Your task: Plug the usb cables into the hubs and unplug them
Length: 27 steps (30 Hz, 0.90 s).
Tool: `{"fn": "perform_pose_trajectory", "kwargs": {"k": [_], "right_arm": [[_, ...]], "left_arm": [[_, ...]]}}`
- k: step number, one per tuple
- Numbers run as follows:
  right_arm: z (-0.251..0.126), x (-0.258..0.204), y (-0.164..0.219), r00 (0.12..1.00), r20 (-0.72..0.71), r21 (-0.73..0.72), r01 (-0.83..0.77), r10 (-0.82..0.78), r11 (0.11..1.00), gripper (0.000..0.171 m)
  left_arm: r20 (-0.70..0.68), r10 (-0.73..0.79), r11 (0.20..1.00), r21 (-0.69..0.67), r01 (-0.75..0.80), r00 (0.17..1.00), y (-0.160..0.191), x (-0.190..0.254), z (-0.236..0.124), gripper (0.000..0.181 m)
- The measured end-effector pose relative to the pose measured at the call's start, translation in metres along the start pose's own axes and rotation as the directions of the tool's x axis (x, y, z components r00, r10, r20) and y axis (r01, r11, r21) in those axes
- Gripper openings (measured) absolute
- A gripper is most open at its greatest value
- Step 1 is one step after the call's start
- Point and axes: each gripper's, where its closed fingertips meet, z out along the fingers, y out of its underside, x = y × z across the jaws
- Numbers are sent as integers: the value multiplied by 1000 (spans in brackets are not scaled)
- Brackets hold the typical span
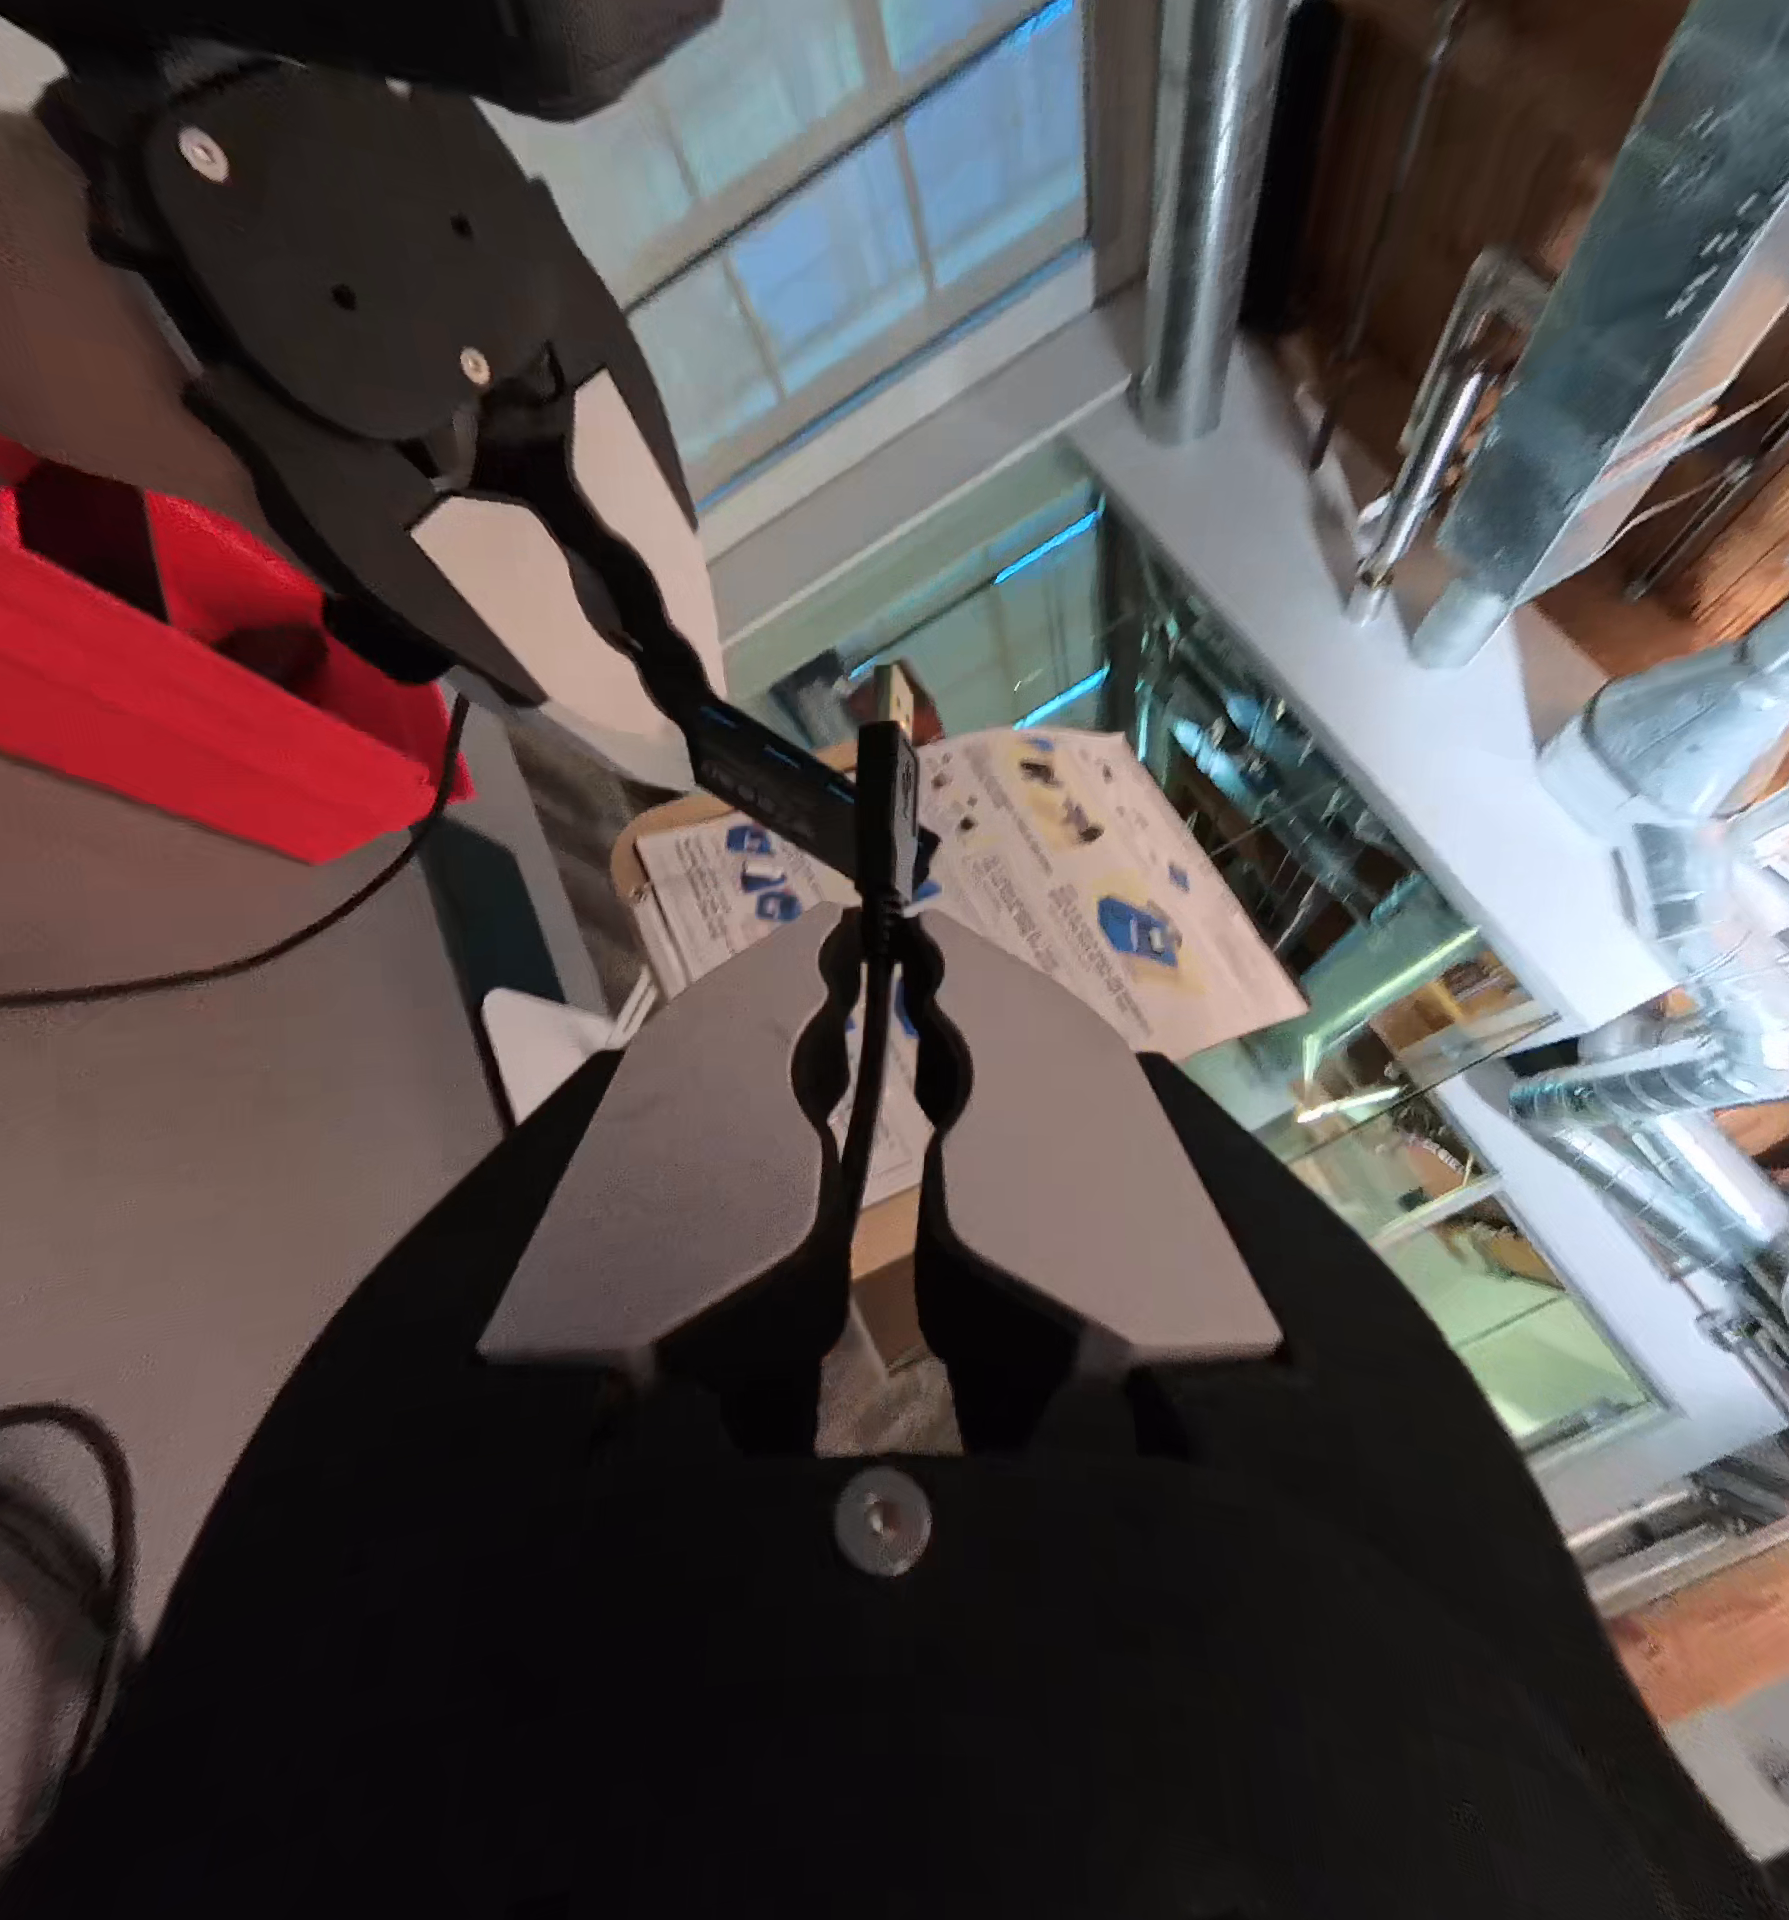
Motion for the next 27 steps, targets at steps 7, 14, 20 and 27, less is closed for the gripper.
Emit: {"fn": "perform_pose_trajectory", "kwargs": {"k": [7,14,20,27], "right_arm": [[4,-9,19,995,91,-245,63,-42,968,8],[6,-19,45,982,152,-391,165,-113,905,8],[12,-17,48,967,113,-377,254,-228,891,8],[20,-28,53,945,121,-360,327,-304,873,8]], "left_arm": [[49,146,987,-74,-143,988,9,6,8,11],[10,151,984,-100,-149,989,15,14,13,11],[-128,-4,990,-141,-14,992,27,22,16,11],[-159,-104,979,-192,73,982,44,17,20,11]]}}
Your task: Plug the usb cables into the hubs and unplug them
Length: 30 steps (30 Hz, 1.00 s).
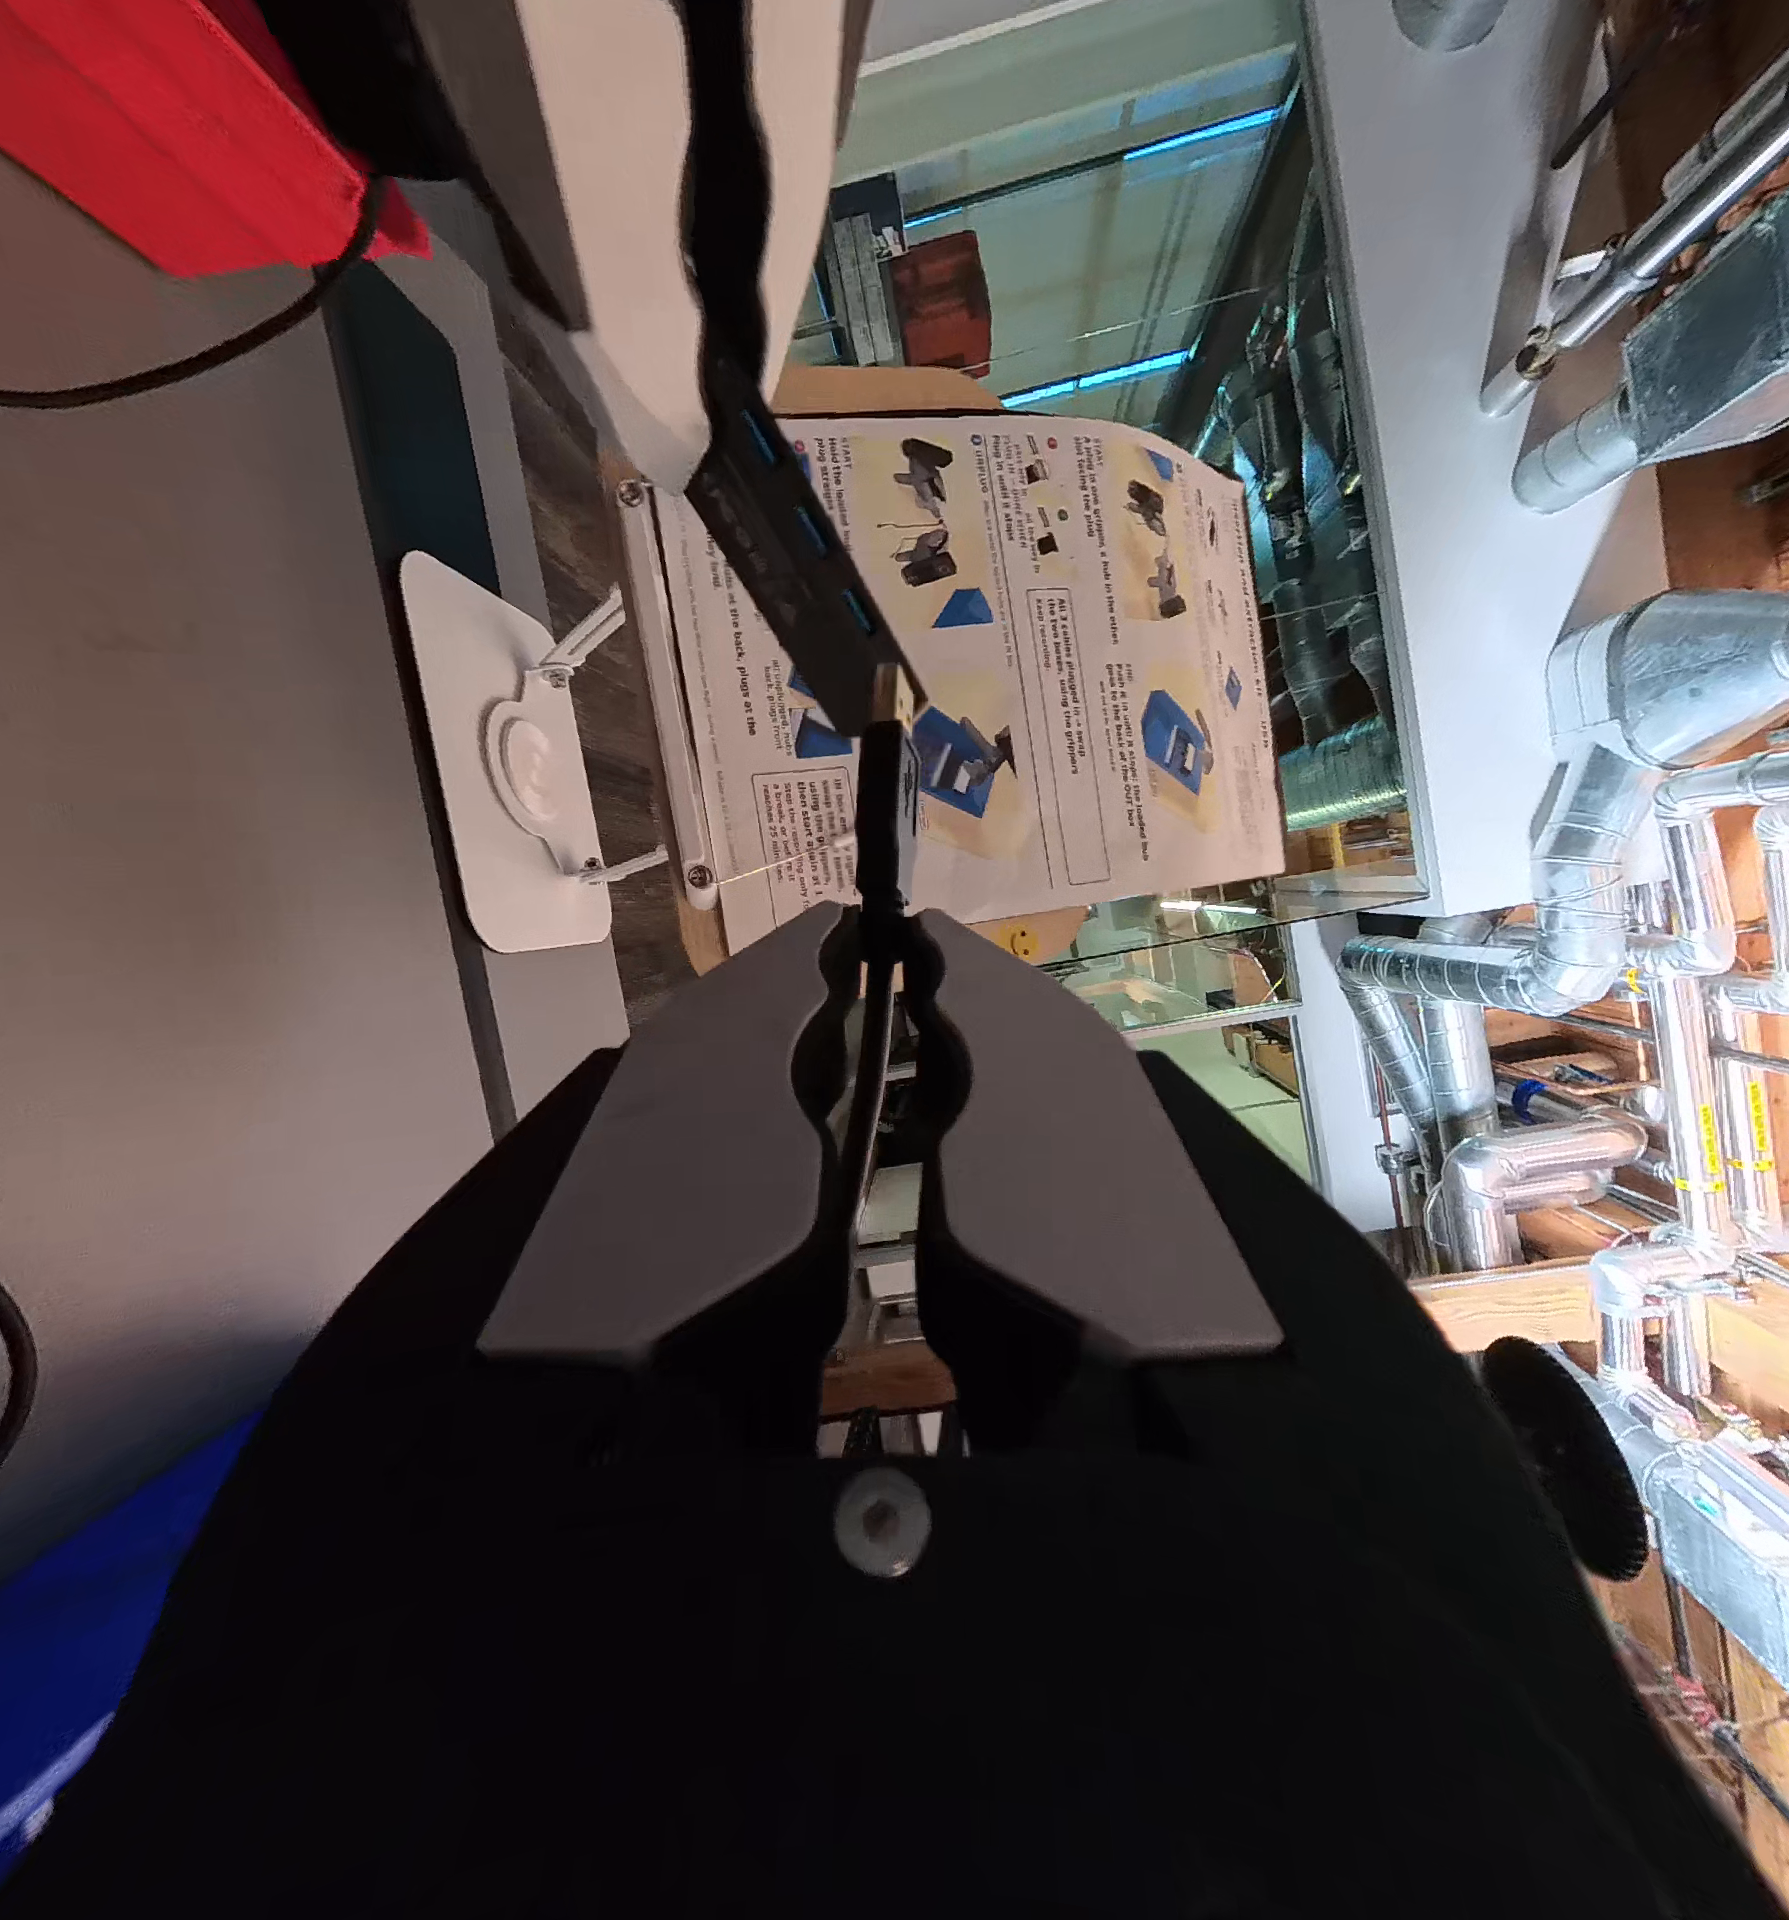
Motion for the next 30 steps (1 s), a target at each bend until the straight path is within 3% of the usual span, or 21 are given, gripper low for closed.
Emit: {"fn": "perform_pose_trajectory", "kwargs": {"k": [6,14,17,30], "right_arm": [[7,-8,1,998,-9,-16,55,-55,998,8],[15,-10,9,986,-25,-162,161,-167,974,8],[20,-14,18,984,-18,-215,171,-178,962,9],[27,-23,25,978,2,-214,203,-208,955,9]], "left_arm": [[0,-6,1000,-1,6,1000,2,-6,-3,11],[218,307,947,-166,-275,926,9,-11,4,11],[200,346,930,-199,-308,917,12,-4,10,11],[129,336,919,-264,-294,933,31,-1,18,11]]}}
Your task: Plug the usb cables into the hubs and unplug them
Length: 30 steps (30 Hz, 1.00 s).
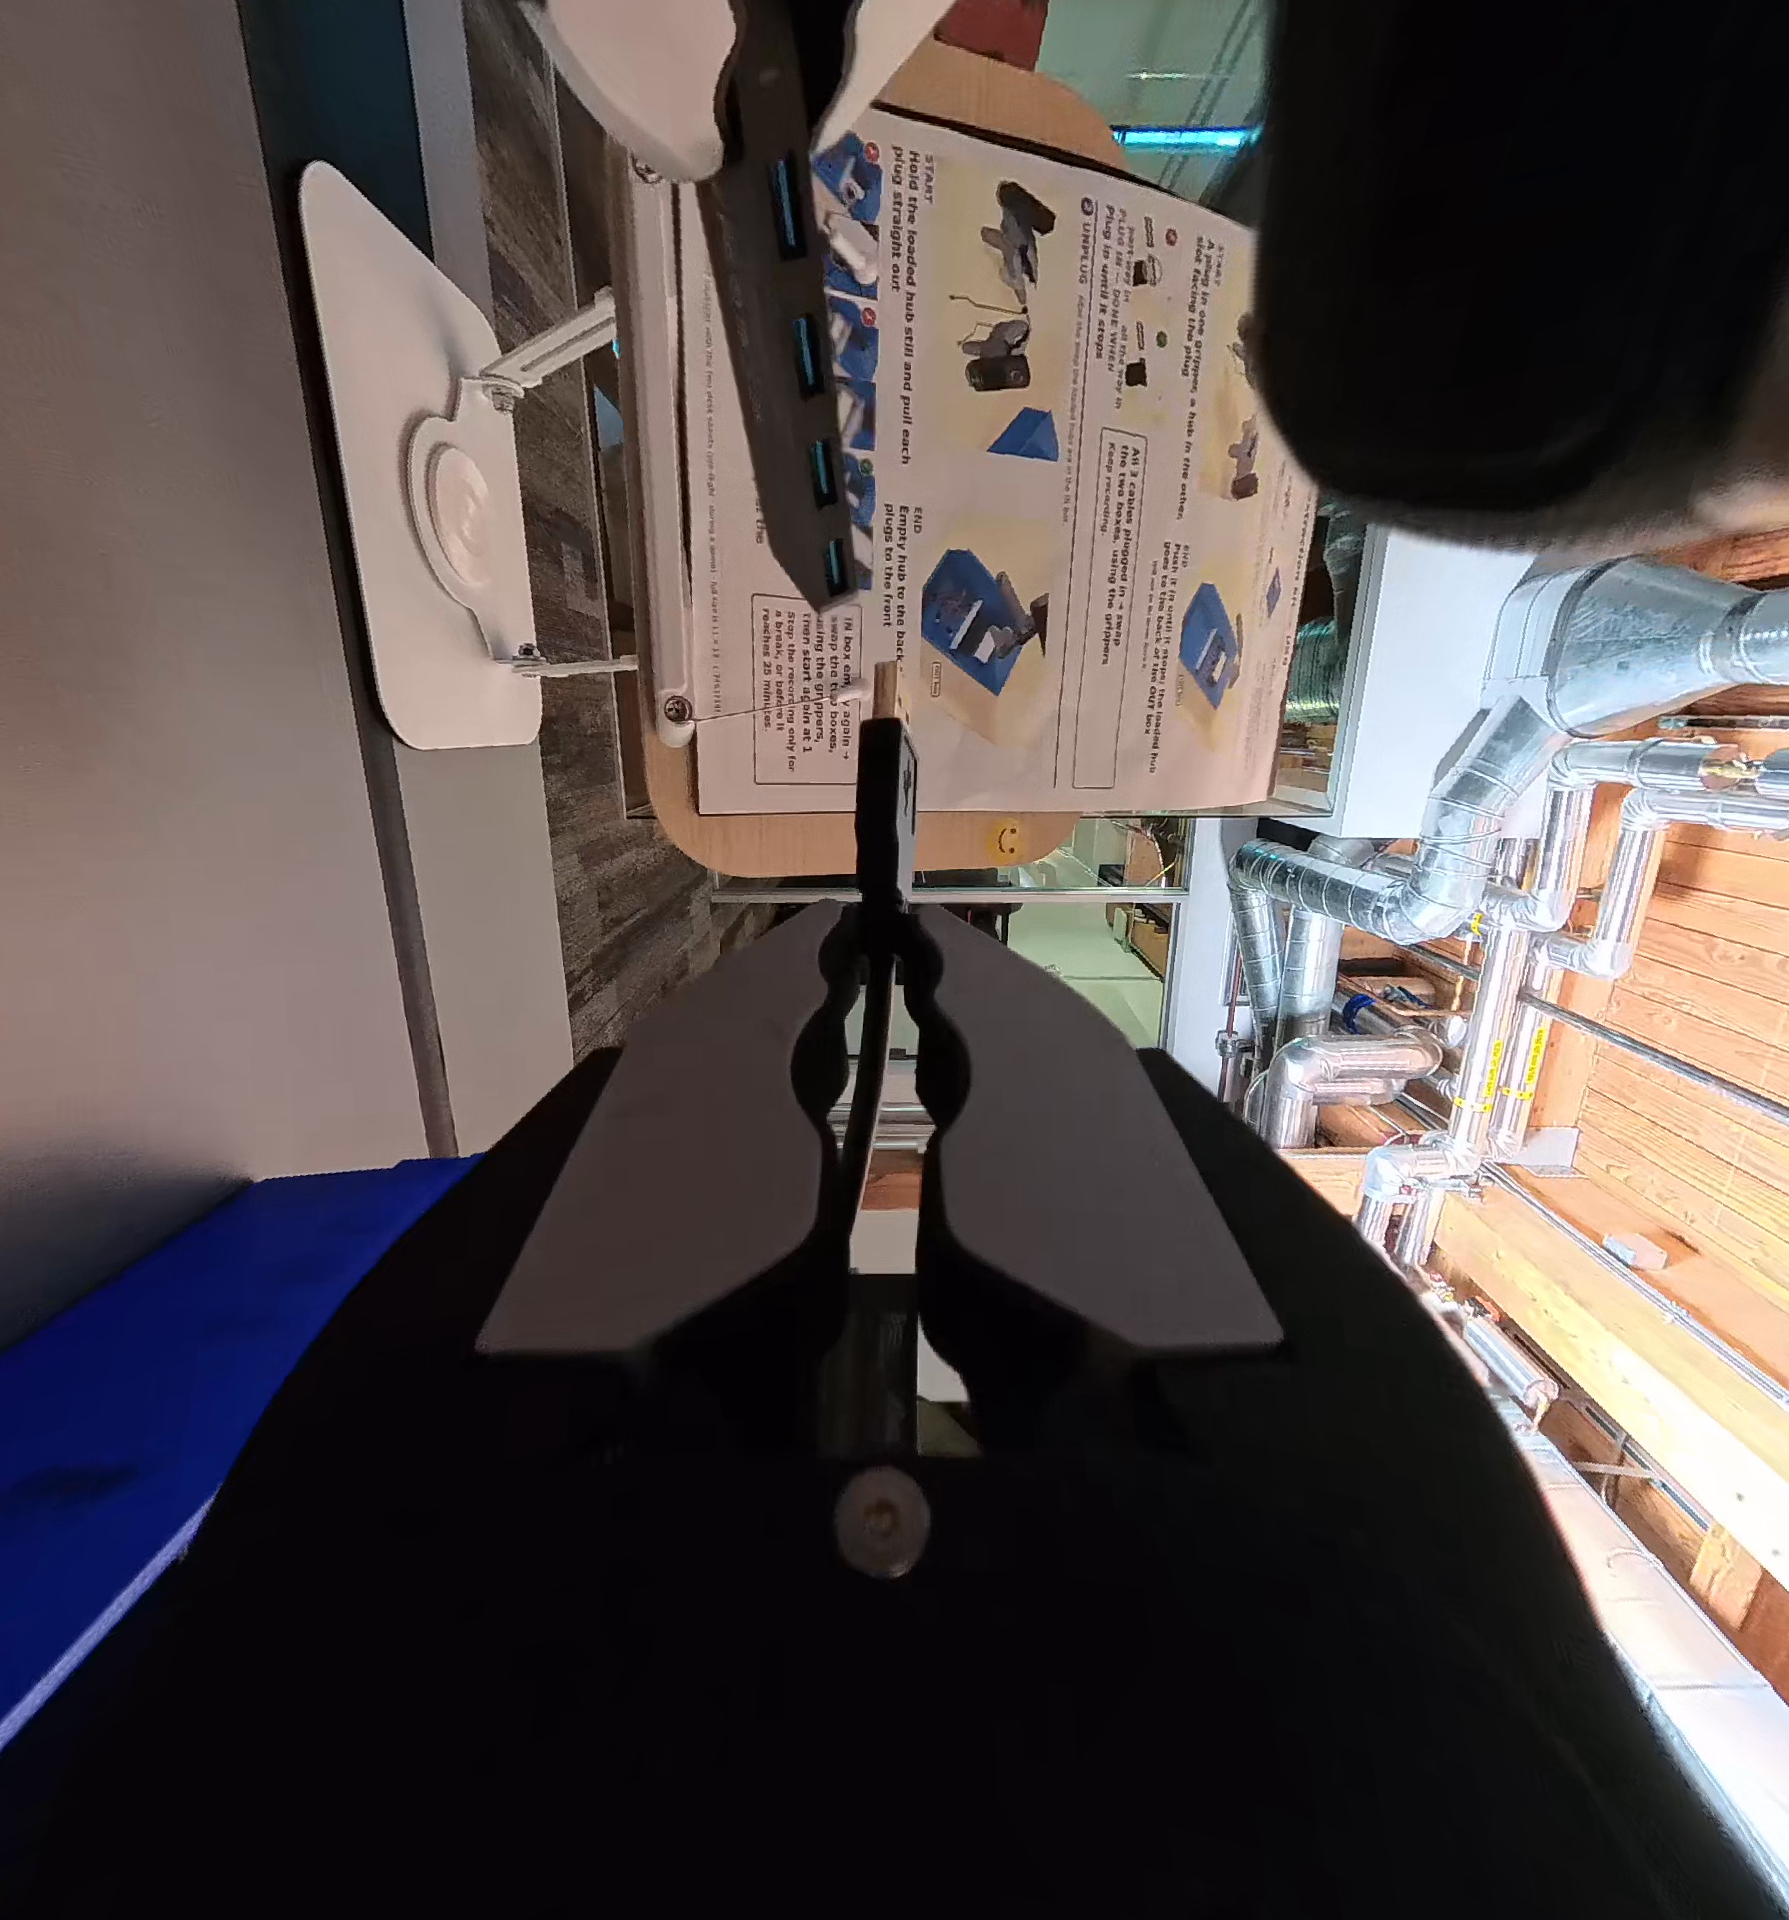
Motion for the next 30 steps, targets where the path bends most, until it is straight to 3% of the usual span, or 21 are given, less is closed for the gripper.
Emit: {"fn": "perform_pose_trajectory", "kwargs": {"k": [21,26,30], "right_arm": [[9,-16,4,998,62,-30,24,-22,999,8],[6,-17,7,996,86,12,3,-4,1000,8],[-2,-8,28,988,120,31,-103,98,994,8]], "left_arm": [[-35,-6,1000,-14,6,999,7,2,3,11],[-221,-74,996,25,81,972,8,30,15,11],[-450,-97,993,22,119,888,19,74,35,11]]}}
